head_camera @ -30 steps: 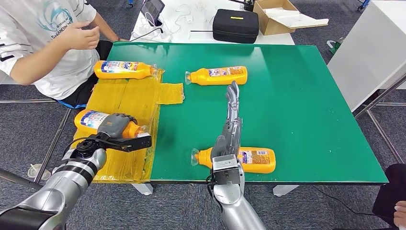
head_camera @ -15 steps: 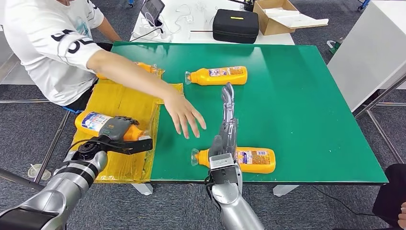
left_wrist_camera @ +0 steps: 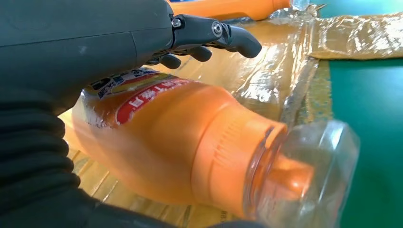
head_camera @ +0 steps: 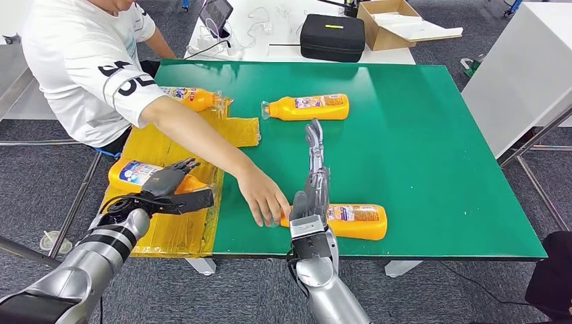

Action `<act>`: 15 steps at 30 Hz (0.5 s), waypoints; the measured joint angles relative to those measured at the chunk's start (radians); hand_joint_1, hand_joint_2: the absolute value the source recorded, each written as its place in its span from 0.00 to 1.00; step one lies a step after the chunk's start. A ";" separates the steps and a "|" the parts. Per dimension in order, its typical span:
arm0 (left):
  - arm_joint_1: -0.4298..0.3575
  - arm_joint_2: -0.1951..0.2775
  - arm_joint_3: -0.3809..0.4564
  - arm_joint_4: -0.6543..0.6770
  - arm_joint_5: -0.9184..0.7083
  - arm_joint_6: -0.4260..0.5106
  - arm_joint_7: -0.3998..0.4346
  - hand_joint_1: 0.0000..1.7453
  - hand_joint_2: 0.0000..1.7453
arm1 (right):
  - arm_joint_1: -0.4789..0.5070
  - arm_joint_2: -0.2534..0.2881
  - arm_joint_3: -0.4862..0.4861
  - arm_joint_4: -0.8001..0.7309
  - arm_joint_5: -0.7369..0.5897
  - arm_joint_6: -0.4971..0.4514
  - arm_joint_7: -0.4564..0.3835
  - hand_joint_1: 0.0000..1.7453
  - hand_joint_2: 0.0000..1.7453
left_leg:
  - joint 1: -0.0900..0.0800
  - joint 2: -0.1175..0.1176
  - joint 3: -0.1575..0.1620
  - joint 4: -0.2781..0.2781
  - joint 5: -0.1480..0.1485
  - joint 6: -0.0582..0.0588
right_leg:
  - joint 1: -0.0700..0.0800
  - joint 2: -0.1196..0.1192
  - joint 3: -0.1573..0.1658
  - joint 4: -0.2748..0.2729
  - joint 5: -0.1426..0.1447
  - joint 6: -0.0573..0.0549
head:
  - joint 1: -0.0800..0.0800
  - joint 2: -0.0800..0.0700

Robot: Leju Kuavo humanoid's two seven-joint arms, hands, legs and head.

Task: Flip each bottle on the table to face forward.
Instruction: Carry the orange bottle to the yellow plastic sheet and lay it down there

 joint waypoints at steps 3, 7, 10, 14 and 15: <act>-0.002 0.003 0.014 -0.001 0.042 -0.028 -0.028 0.00 0.00 | -0.001 0.002 0.000 0.007 0.001 0.000 0.000 0.00 0.00 | 0.000 0.000 0.001 0.000 0.000 0.000 | 0.000 0.000 0.001 0.000 0.000 0.000 | 0.000 0.000; -0.002 0.005 0.028 -0.002 0.075 -0.046 -0.050 0.00 0.00 | -0.004 0.004 0.000 0.016 0.002 0.000 0.000 0.00 0.00 | 0.000 -0.001 0.001 0.000 0.000 0.000 | 0.000 0.000 0.002 0.000 0.000 0.000 | 0.000 0.000; 0.006 0.005 0.048 -0.007 0.124 -0.048 -0.078 0.00 0.00 | -0.006 0.004 0.000 0.022 0.003 -0.002 0.000 0.00 0.00 | 0.000 0.000 0.002 0.000 0.000 0.000 | 0.000 0.000 0.002 0.000 0.000 0.000 | 0.000 0.000; 0.022 0.004 0.076 -0.024 0.176 -0.031 -0.100 0.00 0.00 | -0.009 0.006 0.000 0.031 0.005 -0.006 0.000 0.00 0.00 | 0.000 0.000 0.002 0.000 0.000 0.000 | 0.000 0.000 0.001 0.000 0.000 0.000 | 0.000 0.000; 0.024 0.004 0.079 -0.026 0.179 -0.030 -0.101 0.00 0.00 | -0.010 0.007 0.000 0.032 0.006 -0.006 0.000 0.00 0.00 | 0.000 0.000 0.002 0.000 0.000 0.000 | 0.000 0.000 0.001 0.000 0.000 0.000 | 0.000 0.000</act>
